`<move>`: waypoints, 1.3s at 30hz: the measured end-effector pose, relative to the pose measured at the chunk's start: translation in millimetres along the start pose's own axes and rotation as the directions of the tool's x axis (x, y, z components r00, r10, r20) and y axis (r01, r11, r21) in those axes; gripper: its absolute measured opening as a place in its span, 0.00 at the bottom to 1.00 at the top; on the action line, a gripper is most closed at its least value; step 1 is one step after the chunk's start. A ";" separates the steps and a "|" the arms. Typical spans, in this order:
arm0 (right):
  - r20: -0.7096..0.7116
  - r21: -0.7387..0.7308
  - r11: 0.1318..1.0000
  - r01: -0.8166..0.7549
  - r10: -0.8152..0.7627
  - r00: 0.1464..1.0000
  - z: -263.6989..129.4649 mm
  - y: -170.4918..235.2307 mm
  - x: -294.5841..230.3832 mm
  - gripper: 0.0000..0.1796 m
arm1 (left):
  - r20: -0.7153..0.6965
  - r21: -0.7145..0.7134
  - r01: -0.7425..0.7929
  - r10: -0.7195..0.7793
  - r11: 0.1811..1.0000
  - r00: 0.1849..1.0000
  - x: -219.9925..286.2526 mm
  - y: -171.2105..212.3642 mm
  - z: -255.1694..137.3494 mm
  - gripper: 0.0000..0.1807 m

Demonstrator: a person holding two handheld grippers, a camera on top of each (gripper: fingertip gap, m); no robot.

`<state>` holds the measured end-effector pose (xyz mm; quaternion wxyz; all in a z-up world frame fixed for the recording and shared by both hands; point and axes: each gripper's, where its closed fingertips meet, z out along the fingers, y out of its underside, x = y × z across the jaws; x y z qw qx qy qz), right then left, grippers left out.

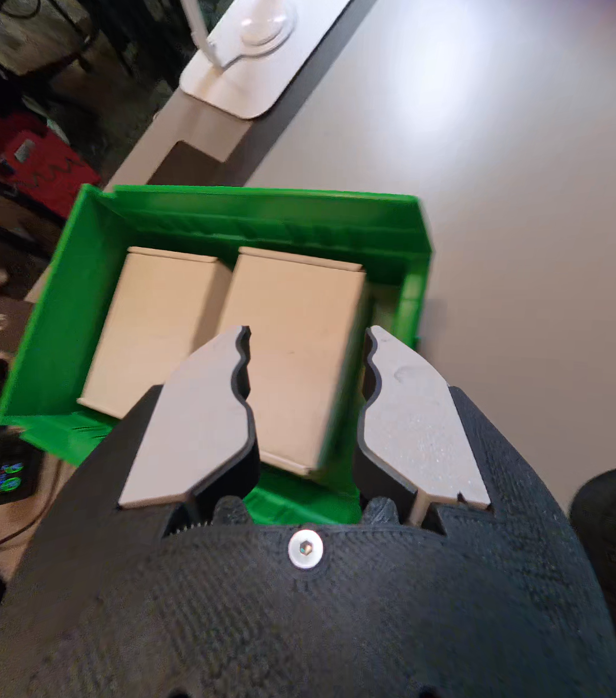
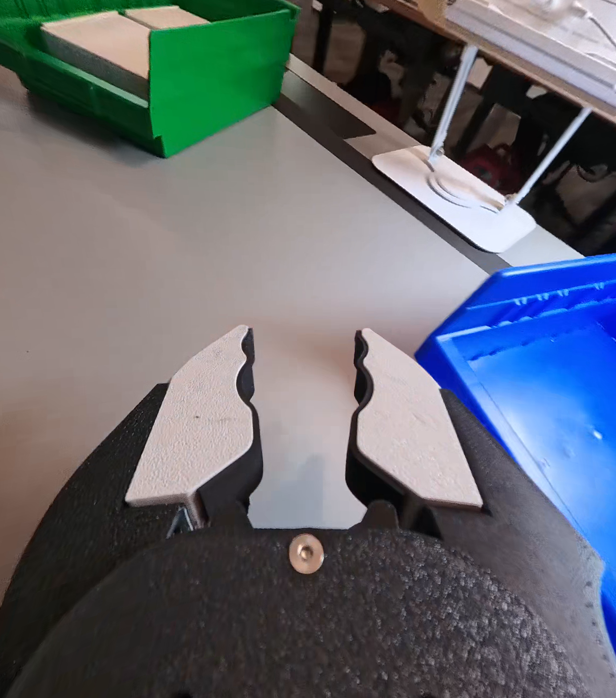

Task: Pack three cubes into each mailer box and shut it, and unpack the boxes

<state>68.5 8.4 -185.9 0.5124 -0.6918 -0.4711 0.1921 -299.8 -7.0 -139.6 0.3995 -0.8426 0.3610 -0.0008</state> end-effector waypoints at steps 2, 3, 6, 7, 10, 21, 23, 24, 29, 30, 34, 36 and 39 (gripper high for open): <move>0.018 -0.003 1.000 0.029 -0.029 0.999 6.3 3.2 -8.1 0.29 | 0.017 -0.058 -0.001 0.002 0.998 1.000 -33.7 -0.8 2.1 0.32; 0.026 -0.001 1.000 0.029 -0.029 0.999 7.8 3.3 -10.7 0.29 | 0.031 -0.096 0.002 0.001 0.995 1.000 -52.0 0.9 4.9 0.33; 0.044 0.024 1.000 0.016 -0.017 0.999 8.3 1.9 -14.7 0.29 | 0.060 -0.219 0.035 -0.023 0.975 0.998 -100.6 12.0 18.2 0.34; 0.048 0.031 0.999 0.012 -0.013 0.999 8.1 2.3 -15.0 0.28 | 0.073 -0.255 0.034 -0.016 0.966 0.997 -114.8 16.1 23.5 0.34; 0.052 0.034 0.999 -0.008 0.006 0.999 6.4 5.6 -13.2 0.28 | 0.044 -0.342 0.033 -0.019 0.939 0.999 -138.2 27.4 43.1 0.39; 0.079 0.071 0.994 -0.087 0.082 0.994 1.4 3.6 -3.6 0.28 | -0.147 -0.524 -0.040 -0.045 0.851 0.988 -148.6 53.0 93.7 0.54; 0.080 0.073 0.993 -0.098 0.092 0.993 1.8 4.2 -2.0 0.28 | -0.180 -0.573 -0.062 -0.051 0.817 0.982 -145.8 60.3 98.2 0.58; 0.081 0.069 0.993 -0.101 0.095 0.992 2.0 5.2 -1.4 0.28 | -0.195 -0.593 -0.078 -0.049 0.802 0.980 -144.7 64.4 100.5 0.60; 0.084 0.071 0.991 -0.112 0.106 0.991 -0.4 5.9 -0.3 0.28 | -0.241 -0.664 -0.130 -0.046 0.737 0.969 -141.3 80.2 111.5 0.64; 0.087 0.073 0.991 -0.113 0.107 0.990 -1.1 5.5 -0.7 0.28 | -0.245 -0.667 -0.136 -0.044 0.732 0.969 -141.7 80.0 111.9 0.64; 0.094 0.080 0.990 -0.112 0.104 0.990 -2.6 3.5 -2.0 0.28 | -0.245 -0.661 -0.139 -0.037 0.738 0.969 -142.1 79.8 112.1 0.63; 0.097 0.086 0.990 -0.109 0.100 0.990 -3.7 2.2 -2.6 0.28 | -0.244 -0.657 -0.130 -0.045 0.743 0.969 -140.5 79.1 111.1 0.63; 0.094 0.091 0.990 -0.106 0.098 0.991 -5.0 1.6 -2.1 0.28 | -0.238 -0.631 -0.115 -0.051 0.767 0.970 -137.5 72.6 108.0 0.63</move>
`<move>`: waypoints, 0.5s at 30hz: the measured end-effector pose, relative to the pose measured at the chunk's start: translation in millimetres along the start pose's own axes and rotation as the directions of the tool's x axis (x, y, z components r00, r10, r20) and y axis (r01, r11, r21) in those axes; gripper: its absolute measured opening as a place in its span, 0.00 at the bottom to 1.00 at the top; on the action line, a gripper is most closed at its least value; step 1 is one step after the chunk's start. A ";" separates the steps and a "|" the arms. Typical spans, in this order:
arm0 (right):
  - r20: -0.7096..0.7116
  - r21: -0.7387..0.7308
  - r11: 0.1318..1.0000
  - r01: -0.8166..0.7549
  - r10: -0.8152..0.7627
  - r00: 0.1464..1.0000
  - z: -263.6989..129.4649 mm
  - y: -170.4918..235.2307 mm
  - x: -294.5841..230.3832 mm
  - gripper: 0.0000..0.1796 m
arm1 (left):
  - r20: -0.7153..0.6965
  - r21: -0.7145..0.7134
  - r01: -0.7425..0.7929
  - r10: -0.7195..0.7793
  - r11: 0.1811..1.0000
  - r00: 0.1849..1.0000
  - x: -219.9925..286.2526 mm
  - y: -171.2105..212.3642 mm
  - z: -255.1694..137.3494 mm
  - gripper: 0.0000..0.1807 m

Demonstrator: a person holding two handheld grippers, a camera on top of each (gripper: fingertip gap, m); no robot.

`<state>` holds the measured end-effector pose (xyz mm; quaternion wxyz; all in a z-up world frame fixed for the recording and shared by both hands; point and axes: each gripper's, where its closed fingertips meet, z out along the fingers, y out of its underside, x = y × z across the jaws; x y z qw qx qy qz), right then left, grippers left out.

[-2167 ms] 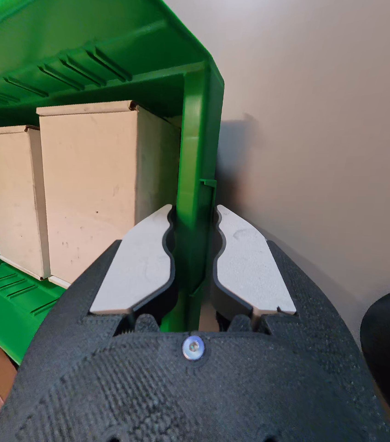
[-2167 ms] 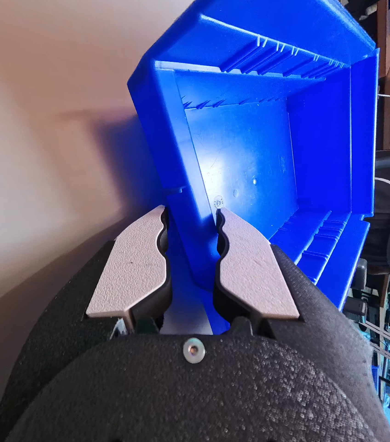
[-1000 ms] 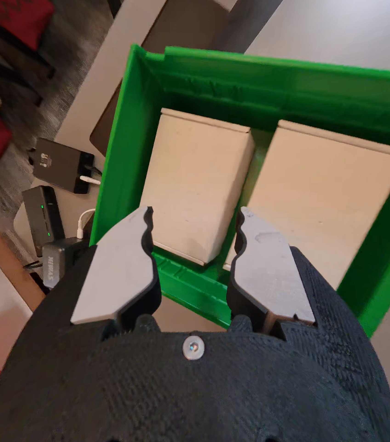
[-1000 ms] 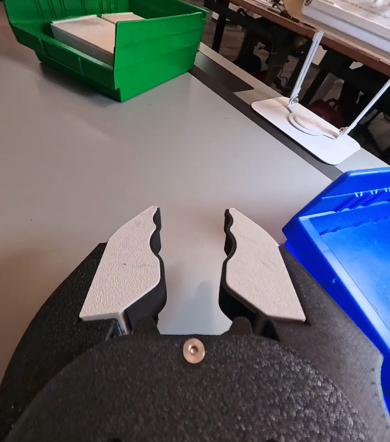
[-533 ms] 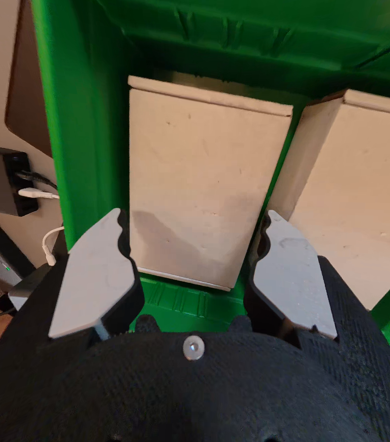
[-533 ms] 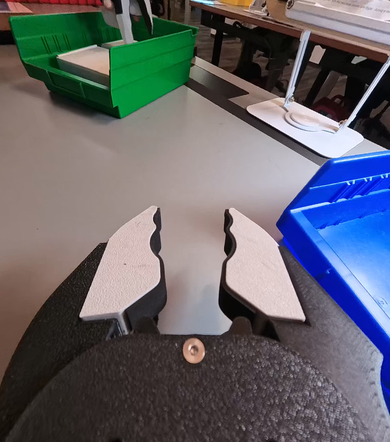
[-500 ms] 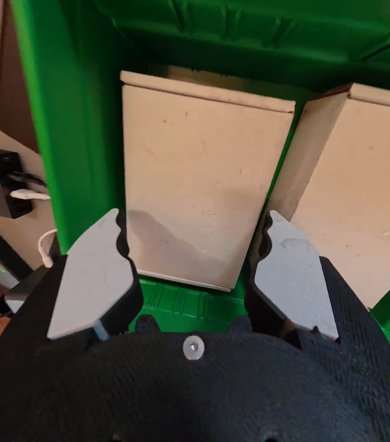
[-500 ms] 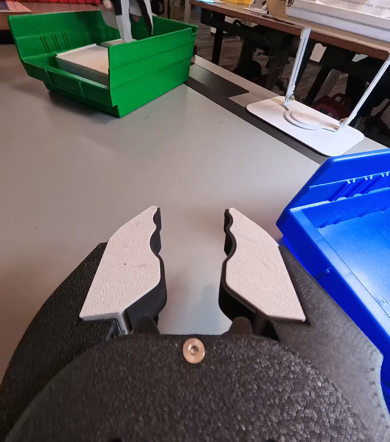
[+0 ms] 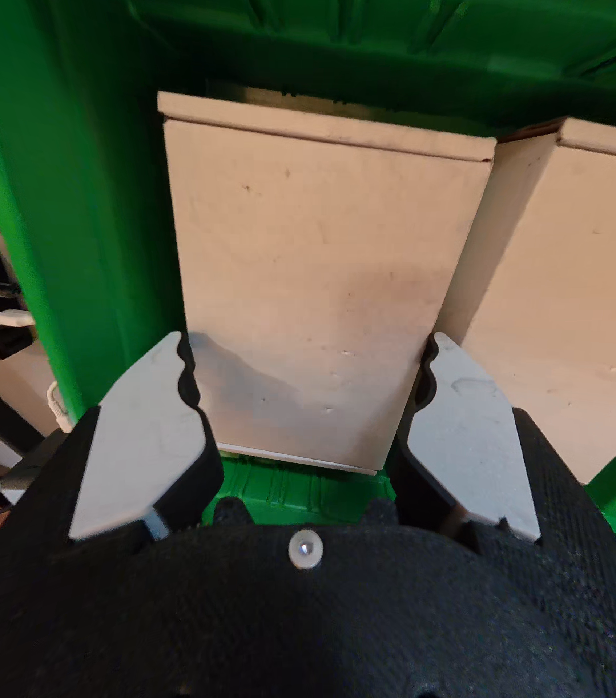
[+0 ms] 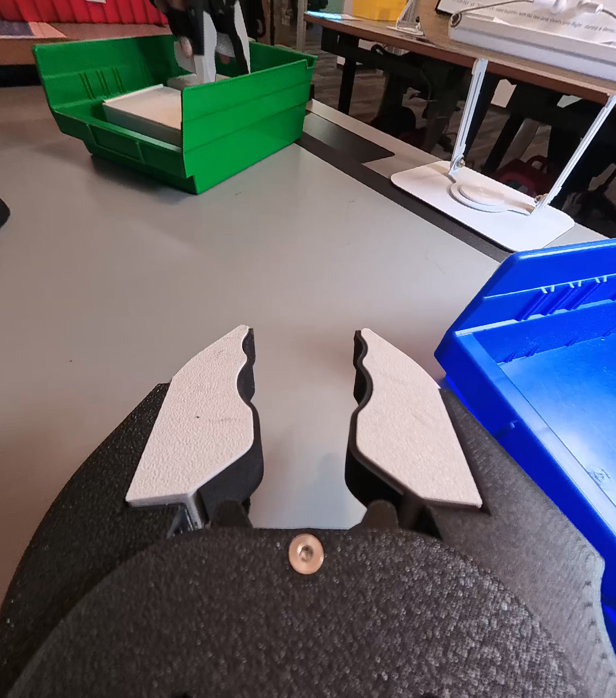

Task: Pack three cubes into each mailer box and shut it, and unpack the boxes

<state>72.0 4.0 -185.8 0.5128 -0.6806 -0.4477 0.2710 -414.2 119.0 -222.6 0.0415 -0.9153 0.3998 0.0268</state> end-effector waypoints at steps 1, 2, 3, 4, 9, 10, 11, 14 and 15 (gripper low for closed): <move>-0.002 0.002 1.000 0.001 -0.001 1.000 -0.4 -0.1 0.1 0.28 | 0.008 0.015 -0.002 0.002 1.000 1.000 0.7 -1.1 -4.1 0.63; -0.004 0.001 1.000 0.005 -0.005 1.000 -0.7 0.3 0.1 0.28 | 0.015 0.032 -0.003 0.003 0.999 1.000 1.6 -2.5 -9.4 0.63; -0.007 0.000 1.000 0.007 -0.007 1.000 -0.9 0.5 0.5 0.28 | 0.023 0.049 -0.009 0.007 0.999 1.000 2.8 -3.9 -16.4 0.63; -0.011 0.003 1.000 0.010 -0.010 1.000 -1.1 0.0 0.5 0.28 | 0.034 0.068 -0.016 0.014 0.998 0.999 4.1 -5.6 -24.6 0.63; -0.011 0.010 0.999 0.033 -0.033 0.999 -1.8 -2.8 -3.1 0.28 | 0.109 0.176 -0.072 0.053 0.982 0.993 16.4 -16.7 -79.1 0.63; -0.010 0.013 0.999 0.034 -0.034 0.999 -1.6 -3.8 -3.6 0.28 | 0.115 0.204 -0.091 0.069 0.975 0.991 23.3 -21.1 -90.9 0.63; -0.009 0.019 0.999 0.032 -0.032 0.999 -1.2 -4.9 -4.2 0.28 | 0.120 0.232 -0.112 0.085 0.966 0.989 31.2 -26.2 -102.1 0.63; -0.002 0.020 0.999 0.036 -0.036 0.999 1.5 -5.8 -7.1 0.29 | 0.139 0.291 -0.180 0.144 0.940 0.980 57.8 -41.0 -129.7 0.63; -0.003 0.020 0.999 0.044 -0.044 0.999 2.3 -6.1 -8.3 0.29 | 0.140 0.305 -0.205 0.169 0.930 0.976 68.4 -45.8 -136.7 0.63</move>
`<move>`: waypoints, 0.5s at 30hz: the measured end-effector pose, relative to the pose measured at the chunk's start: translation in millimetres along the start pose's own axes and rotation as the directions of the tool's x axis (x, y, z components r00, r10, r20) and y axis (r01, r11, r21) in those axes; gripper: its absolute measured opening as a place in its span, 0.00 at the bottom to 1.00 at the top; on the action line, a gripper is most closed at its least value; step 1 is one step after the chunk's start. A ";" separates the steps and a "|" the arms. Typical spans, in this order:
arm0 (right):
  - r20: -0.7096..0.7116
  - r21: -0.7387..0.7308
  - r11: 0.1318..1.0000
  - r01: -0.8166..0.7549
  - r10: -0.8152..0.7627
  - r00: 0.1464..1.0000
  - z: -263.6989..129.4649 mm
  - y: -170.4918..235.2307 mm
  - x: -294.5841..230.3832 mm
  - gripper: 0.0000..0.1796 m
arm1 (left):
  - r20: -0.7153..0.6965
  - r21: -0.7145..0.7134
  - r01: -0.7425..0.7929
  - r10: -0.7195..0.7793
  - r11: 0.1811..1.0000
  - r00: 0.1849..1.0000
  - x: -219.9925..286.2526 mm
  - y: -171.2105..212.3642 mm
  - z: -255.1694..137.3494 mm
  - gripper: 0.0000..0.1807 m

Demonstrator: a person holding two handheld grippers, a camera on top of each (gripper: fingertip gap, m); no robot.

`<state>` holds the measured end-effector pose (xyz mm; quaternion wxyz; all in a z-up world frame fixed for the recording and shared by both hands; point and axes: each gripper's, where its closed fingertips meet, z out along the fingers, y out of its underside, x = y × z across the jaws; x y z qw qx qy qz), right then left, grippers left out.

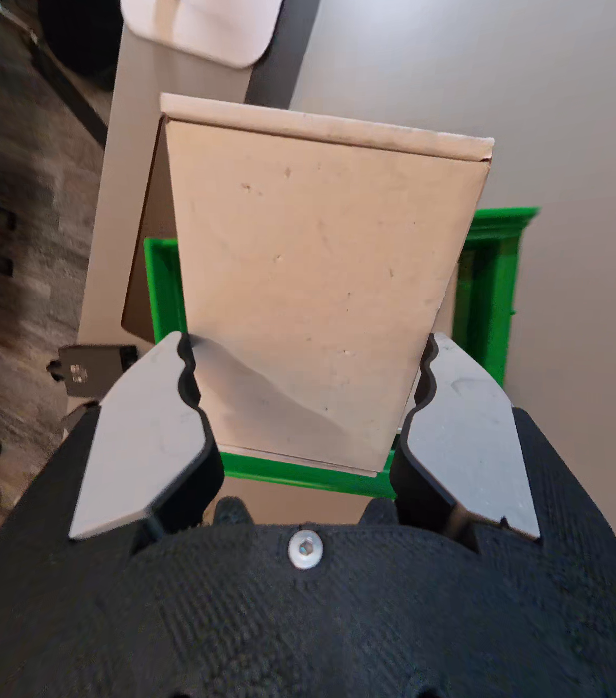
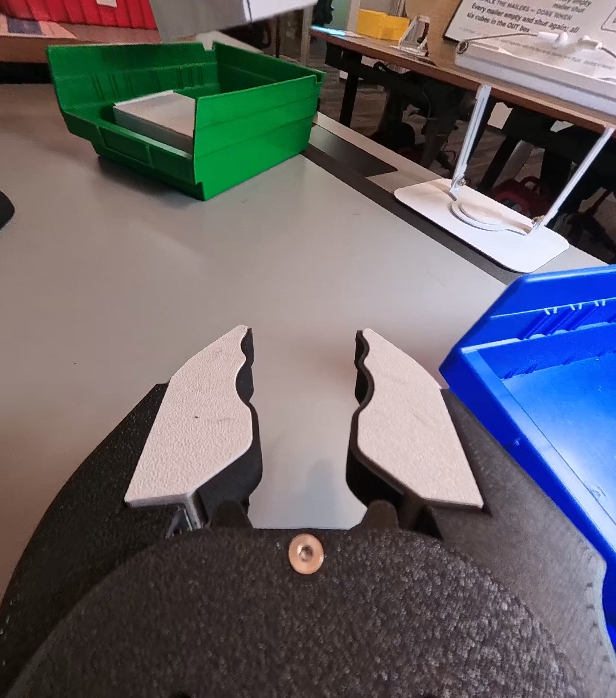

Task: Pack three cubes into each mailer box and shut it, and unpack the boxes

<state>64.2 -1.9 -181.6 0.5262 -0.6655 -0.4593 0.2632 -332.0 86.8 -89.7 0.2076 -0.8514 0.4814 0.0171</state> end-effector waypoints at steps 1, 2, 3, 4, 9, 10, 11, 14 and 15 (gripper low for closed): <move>-0.001 0.001 1.000 0.009 -0.009 1.000 1.0 -0.8 -1.4 0.29 | -0.008 0.015 -0.025 0.025 1.000 1.000 9.4 -8.5 -4.5 0.63; -0.001 0.003 1.000 0.015 -0.015 1.000 2.0 -1.8 -3.2 0.29 | -0.014 0.024 -0.053 0.053 0.998 0.998 19.1 -16.7 -8.2 0.63; -0.003 0.006 1.000 0.020 -0.020 1.000 3.2 -2.9 -5.0 0.29 | -0.022 0.032 -0.083 0.084 0.996 0.996 29.4 -24.9 -11.0 0.63; -0.008 0.010 1.000 0.027 -0.027 1.000 4.4 -4.3 -6.6 0.29 | -0.037 0.040 -0.111 0.113 0.993 0.993 41.5 -33.8 -13.5 0.63; -0.056 0.018 0.986 0.168 -0.167 0.984 18.8 -18.6 -17.3 0.32 | -0.109 0.094 -0.261 0.271 0.961 0.957 113.5 -83.7 -15.6 0.63; -0.074 0.021 0.976 0.216 -0.214 0.974 22.5 -23.7 -19.5 0.33 | -0.117 0.107 -0.284 0.296 0.953 0.948 128.2 -94.7 -14.2 0.63; -0.091 0.025 0.964 0.266 -0.263 0.960 26.0 -29.3 -21.7 0.34 | -0.129 0.120 -0.299 0.313 0.947 0.941 143.6 -105.6 -12.1 0.63; -0.155 0.037 0.910 0.412 -0.402 0.902 31.8 -48.5 -26.0 0.41 | -0.185 0.123 -0.345 0.363 0.930 0.913 193.9 -129.6 1.2 0.63; -0.180 0.039 0.887 0.460 -0.446 0.877 31.4 -55.0 -26.5 0.43 | -0.202 0.122 -0.363 0.381 0.924 0.902 210.7 -135.2 7.4 0.63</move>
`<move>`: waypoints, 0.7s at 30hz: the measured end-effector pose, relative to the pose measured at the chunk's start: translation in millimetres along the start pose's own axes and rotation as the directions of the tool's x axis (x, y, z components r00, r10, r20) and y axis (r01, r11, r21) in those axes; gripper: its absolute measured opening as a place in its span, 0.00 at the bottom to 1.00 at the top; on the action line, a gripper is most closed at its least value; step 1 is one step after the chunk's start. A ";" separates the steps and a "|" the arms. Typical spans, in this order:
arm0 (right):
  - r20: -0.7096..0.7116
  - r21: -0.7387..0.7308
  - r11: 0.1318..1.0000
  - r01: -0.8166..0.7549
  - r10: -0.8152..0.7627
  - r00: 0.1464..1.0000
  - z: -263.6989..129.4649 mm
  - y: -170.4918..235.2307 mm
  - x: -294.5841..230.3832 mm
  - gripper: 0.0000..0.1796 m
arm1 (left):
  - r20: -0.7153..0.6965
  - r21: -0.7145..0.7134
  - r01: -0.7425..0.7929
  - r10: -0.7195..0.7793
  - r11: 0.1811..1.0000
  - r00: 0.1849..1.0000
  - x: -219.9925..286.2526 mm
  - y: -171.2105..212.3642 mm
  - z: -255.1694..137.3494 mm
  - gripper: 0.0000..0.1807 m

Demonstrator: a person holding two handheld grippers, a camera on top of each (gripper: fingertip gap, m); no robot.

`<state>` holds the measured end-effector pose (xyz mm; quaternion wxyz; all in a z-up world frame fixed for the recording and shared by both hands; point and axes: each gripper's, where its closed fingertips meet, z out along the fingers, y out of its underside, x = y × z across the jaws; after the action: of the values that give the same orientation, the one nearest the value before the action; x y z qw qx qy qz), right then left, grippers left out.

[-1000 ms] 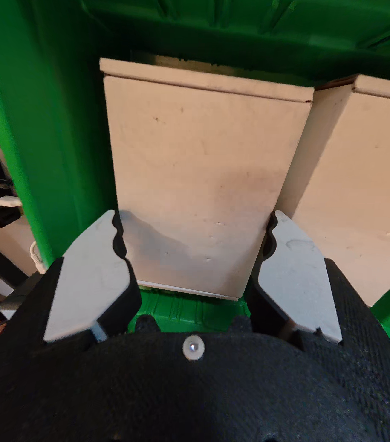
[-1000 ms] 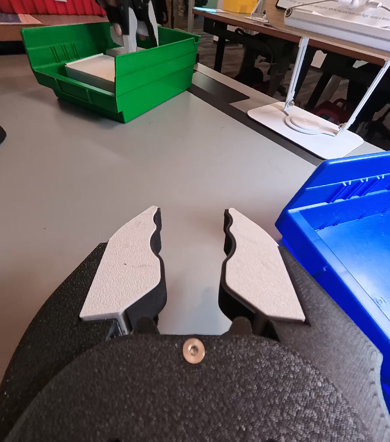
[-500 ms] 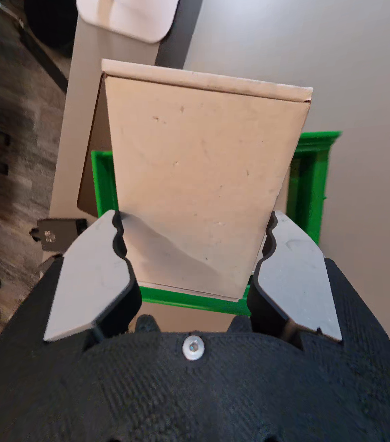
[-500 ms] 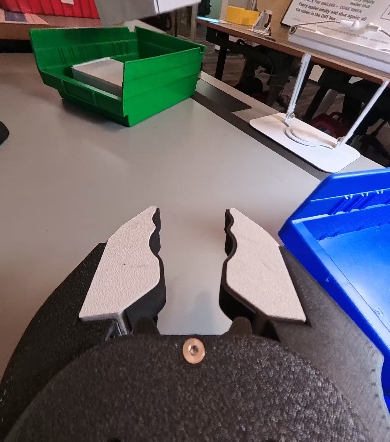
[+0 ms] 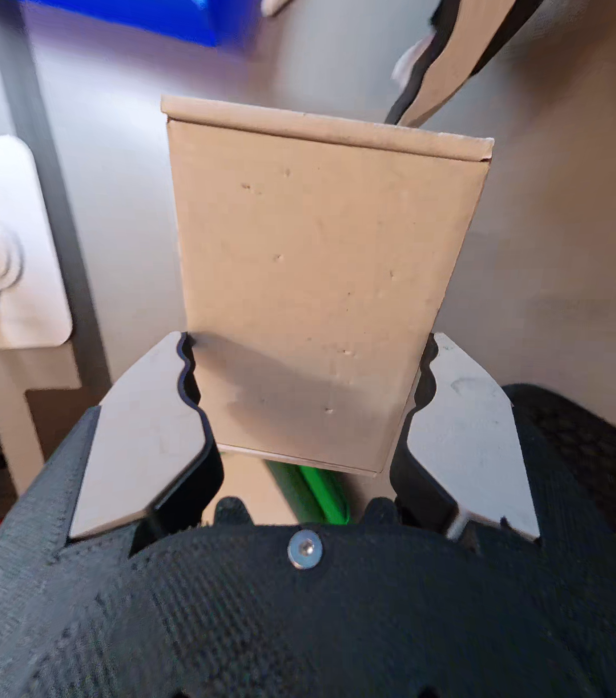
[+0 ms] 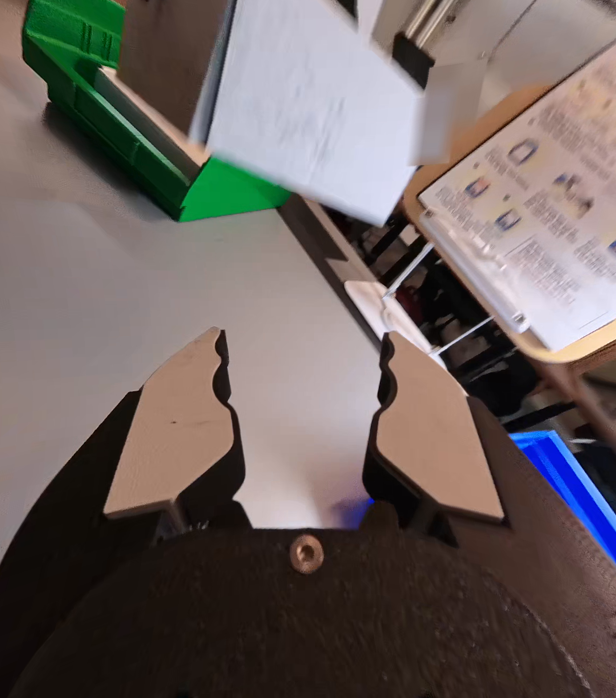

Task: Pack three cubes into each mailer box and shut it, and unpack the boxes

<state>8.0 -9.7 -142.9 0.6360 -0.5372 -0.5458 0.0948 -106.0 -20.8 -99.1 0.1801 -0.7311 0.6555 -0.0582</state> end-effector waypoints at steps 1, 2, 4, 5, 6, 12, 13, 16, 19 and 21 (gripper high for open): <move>-0.020 0.014 0.998 0.054 -0.054 0.998 -1.0 -5.8 1.5 0.45 | -0.024 -0.003 -0.004 0.004 1.000 1.000 11.5 -9.6 10.4 0.63; -0.044 0.026 0.994 0.109 -0.108 0.993 -3.3 -10.3 2.6 0.47 | -0.059 -0.006 0.004 -0.004 1.000 0.998 23.4 -17.8 21.2 0.63; -0.072 0.053 0.977 0.205 -0.201 0.977 -9.6 -16.3 -1.6 0.49 | -0.118 -0.013 0.041 -0.042 0.999 0.992 41.8 -30.2 42.9 0.63; -0.077 0.065 0.966 0.252 -0.247 0.966 -12.3 -18.0 -7.0 0.50 | -0.147 -0.029 0.063 -0.066 0.998 0.987 48.9 -33.0 53.0 0.63; -0.075 0.059 0.948 0.312 -0.307 0.949 -13.9 -16.7 -13.8 0.52 | -0.177 -0.051 0.075 -0.083 0.996 0.981 54.9 -32.9 62.0 0.63; 0.034 0.114 0.855 0.506 -0.512 0.858 -21.1 -9.5 -72.0 0.51 | -0.359 -0.100 0.166 -0.191 0.981 0.914 85.7 -33.6 90.9 0.63; 0.045 0.122 0.849 0.514 -0.522 0.852 -21.1 -10.2 -78.5 0.50 | -0.382 -0.111 0.170 -0.200 0.979 0.902 91.0 -31.9 94.9 0.63; 0.060 0.133 0.833 0.537 -0.547 0.835 -21.7 -6.7 -89.0 0.48 | -0.422 -0.108 0.206 -0.232 0.973 0.876 97.6 -29.1 101.6 0.63; 0.137 0.132 0.899 0.417 -0.433 0.891 -23.6 -1.3 -84.5 0.48 | -0.470 0.033 0.325 -0.272 0.945 0.840 93.1 -42.3 96.1 0.54; 0.222 0.115 0.953 0.281 -0.300 0.928 -24.4 7.5 -81.4 0.48 | -0.459 0.160 0.342 -0.237 0.926 0.856 87.2 -47.2 87.5 0.58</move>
<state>-0.5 -78.3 -192.8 0.5948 -0.4089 -0.6869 0.0850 -22.0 -86.3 -177.5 0.1052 -0.7639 0.5490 -0.3226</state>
